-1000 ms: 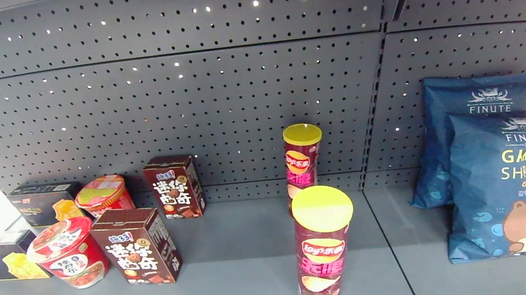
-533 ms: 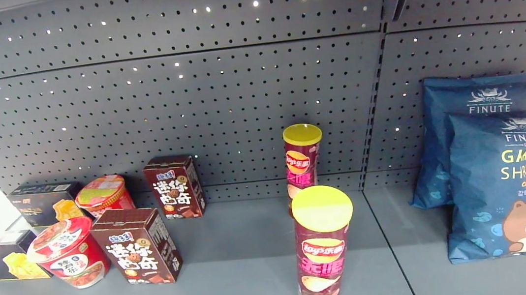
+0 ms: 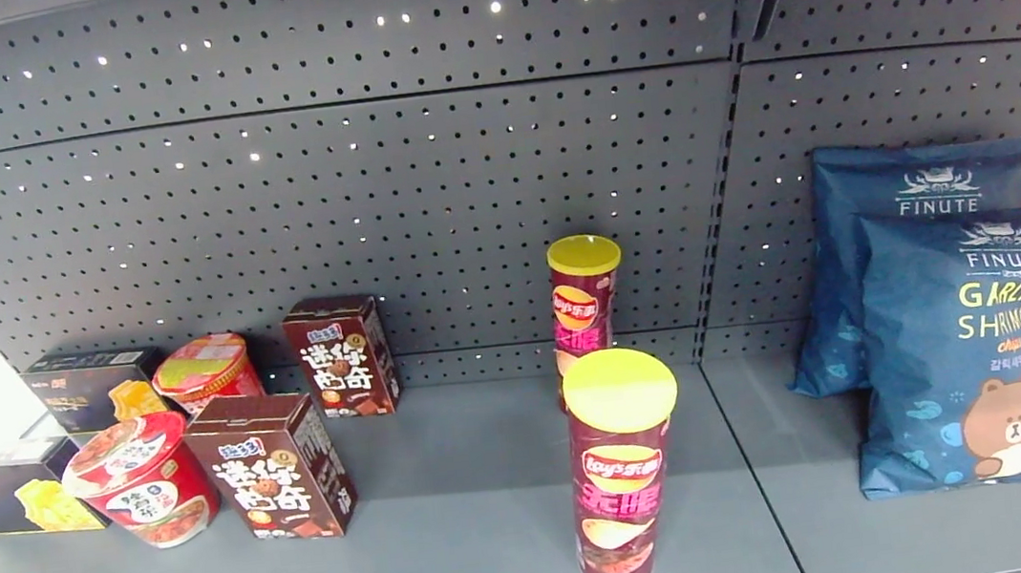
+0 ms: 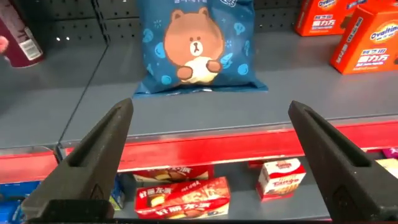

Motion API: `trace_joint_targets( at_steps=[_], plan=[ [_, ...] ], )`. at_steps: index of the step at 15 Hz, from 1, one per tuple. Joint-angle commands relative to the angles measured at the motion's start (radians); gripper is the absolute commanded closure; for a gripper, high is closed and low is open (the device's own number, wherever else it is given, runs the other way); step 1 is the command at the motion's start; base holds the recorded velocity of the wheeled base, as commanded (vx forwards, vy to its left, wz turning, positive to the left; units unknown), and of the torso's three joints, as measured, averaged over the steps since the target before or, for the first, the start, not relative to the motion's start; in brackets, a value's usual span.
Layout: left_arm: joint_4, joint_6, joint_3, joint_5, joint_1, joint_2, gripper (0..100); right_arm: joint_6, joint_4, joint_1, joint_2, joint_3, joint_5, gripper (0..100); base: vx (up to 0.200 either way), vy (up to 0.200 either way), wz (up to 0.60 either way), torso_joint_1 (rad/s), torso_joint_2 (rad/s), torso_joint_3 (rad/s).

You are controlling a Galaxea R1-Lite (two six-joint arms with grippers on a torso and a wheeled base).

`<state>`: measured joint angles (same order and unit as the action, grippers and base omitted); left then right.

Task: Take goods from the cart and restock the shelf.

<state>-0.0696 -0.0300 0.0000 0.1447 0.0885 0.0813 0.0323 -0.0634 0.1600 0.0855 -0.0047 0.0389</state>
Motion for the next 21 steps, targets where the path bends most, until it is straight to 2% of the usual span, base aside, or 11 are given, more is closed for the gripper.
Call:
trace_joint_targets(
  at_steps=[1,4,6,8,10,21],
  plan=[
    [0.001,0.004,0.000,0.001,0.000,0.006,0,-0.005,-0.001,0.000,0.005,-0.001,0.001,0,0.000,0.000,0.00,0.000,0.00,0.000],
    [0.001,-0.002,0.000,0.001,0.000,0.006,0,-0.118,-0.001,0.000,0.005,0.000,0.004,0,0.000,0.000,0.00,0.000,0.00,0.000],
    [0.001,0.001,0.000,0.000,0.000,0.006,0,-0.134,-0.001,0.000,0.005,0.000,0.004,0,0.000,0.000,0.00,0.000,0.00,0.000],
    [0.001,-0.001,0.000,-0.002,0.000,0.006,0,-0.134,-0.001,0.000,0.005,-0.001,0.006,0,0.000,0.000,0.00,0.000,0.00,0.000],
    [0.001,0.004,0.000,-0.004,0.000,0.006,0,-0.135,-0.001,0.000,0.005,0.000,0.002,0,0.000,0.000,-0.60,-0.002,0.00,0.005],
    [0.001,-0.001,0.000,-0.004,0.000,0.006,0,-0.120,-0.001,0.000,0.005,0.000,0.009,0,0.000,0.000,0.00,0.000,0.00,0.000]
  ],
)
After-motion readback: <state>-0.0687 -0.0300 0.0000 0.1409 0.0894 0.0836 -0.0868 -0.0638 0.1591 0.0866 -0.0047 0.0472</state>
